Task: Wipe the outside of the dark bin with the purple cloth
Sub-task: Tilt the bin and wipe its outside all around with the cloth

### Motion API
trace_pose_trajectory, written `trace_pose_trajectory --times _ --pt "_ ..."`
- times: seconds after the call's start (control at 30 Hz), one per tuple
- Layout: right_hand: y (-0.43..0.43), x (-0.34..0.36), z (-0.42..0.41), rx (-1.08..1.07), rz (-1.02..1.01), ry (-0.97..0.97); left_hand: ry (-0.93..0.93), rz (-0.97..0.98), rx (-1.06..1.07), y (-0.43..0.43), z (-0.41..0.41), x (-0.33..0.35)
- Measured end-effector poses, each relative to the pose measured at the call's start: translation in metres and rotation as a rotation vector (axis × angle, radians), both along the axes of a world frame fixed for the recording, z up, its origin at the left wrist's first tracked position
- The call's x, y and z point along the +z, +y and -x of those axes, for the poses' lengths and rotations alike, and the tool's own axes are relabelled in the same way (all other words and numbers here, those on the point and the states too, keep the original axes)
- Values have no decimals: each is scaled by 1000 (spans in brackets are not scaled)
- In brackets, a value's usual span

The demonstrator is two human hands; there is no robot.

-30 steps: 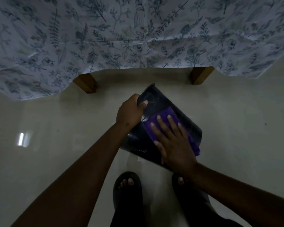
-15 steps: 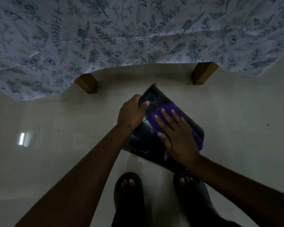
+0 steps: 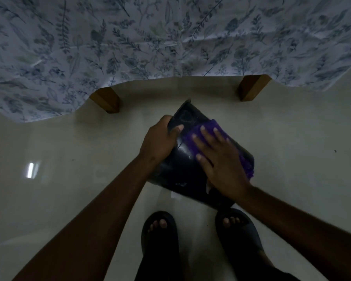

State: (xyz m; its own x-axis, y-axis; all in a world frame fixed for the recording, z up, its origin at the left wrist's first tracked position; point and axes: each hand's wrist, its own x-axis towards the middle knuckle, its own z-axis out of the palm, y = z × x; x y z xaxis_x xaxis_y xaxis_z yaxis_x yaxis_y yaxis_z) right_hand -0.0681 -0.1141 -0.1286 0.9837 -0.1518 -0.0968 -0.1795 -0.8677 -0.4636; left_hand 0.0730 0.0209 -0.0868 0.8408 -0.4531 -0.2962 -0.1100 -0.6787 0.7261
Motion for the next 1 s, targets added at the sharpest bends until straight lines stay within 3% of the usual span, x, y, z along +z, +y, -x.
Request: trace_pose_trajectory --times 0.17,0.3,0.37,0.5,0.6,0.77,0.9,1.0 --pt "-13 1 -12 -36 28 -32 5 53 -65 -8 -10 4" --pt "-59 -6 -62 -244 -188 50 -40 52 -62 8 8 -1" --pt "-54 -5 -63 -267 -199 58 -41 51 -22 13 14 -7" --pt "-1 -1 -7 7 93 -13 -46 44 -3 10 7 -10" --pt "10 -9 17 140 184 -44 -49 85 -6 4 7 -9" --pt "-21 0 -37 -107 60 -46 16 118 27 -2 4 -5" --pt "-66 -7 -78 -322 -253 114 -5 84 42 0 7 -5" --pt "-40 -5 -55 -269 -85 77 -20 53 40 3 5 -11"
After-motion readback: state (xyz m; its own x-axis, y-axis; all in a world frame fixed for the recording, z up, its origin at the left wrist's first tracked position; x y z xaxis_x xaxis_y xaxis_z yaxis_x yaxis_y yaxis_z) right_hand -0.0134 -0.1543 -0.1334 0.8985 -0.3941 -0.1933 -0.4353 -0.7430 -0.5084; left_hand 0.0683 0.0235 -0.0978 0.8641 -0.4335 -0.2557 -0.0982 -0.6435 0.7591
